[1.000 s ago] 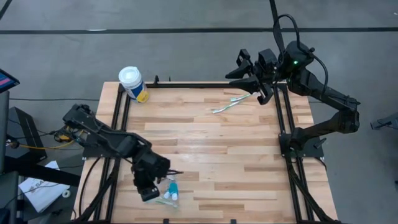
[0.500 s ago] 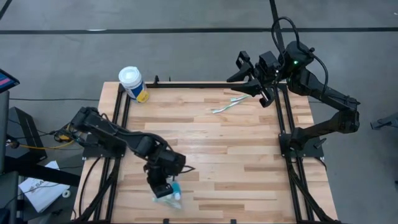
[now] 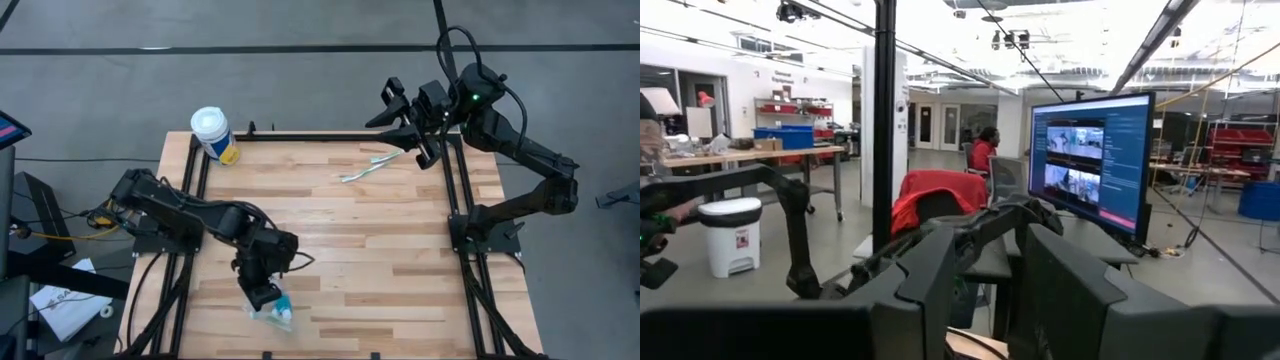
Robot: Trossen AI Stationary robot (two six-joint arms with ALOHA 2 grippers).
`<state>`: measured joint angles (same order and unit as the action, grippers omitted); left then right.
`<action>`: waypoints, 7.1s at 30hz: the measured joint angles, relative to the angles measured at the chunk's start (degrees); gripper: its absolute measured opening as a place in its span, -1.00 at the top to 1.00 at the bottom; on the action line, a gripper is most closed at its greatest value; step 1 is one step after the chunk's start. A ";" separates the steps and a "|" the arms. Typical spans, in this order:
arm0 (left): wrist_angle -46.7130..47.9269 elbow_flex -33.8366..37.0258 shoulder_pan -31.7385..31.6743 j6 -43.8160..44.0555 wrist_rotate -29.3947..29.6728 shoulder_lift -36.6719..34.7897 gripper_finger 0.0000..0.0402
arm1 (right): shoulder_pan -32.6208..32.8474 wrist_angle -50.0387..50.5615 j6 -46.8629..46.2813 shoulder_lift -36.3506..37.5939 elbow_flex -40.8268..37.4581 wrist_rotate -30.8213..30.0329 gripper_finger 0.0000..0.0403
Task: Pick & Place toothbrushing station
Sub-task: Put the green toothbrush into the transparent organizer
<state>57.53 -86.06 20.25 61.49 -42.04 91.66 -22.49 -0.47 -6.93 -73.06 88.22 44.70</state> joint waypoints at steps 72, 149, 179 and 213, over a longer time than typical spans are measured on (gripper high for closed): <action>-18.60 9.97 -1.98 1.76 5.62 13.07 0.95 | -0.56 0.02 -2.10 -0.02 -0.01 1.78 0.41; -56.33 9.99 -60.08 -34.60 6.55 -15.17 0.23 | -32.71 65.62 32.66 -39.39 9.24 -32.34 0.41; -56.49 16.81 -60.83 -38.59 -1.54 -15.26 0.23 | -28.67 60.59 27.86 -40.88 2.24 -34.65 0.41; -56.51 16.81 -60.83 -40.32 -1.53 -15.26 0.23 | -27.48 75.02 32.49 -51.00 15.63 -19.28 1.00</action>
<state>1.02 -69.25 -40.58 21.17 -43.57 76.40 -49.98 74.55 25.56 -124.05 103.85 25.42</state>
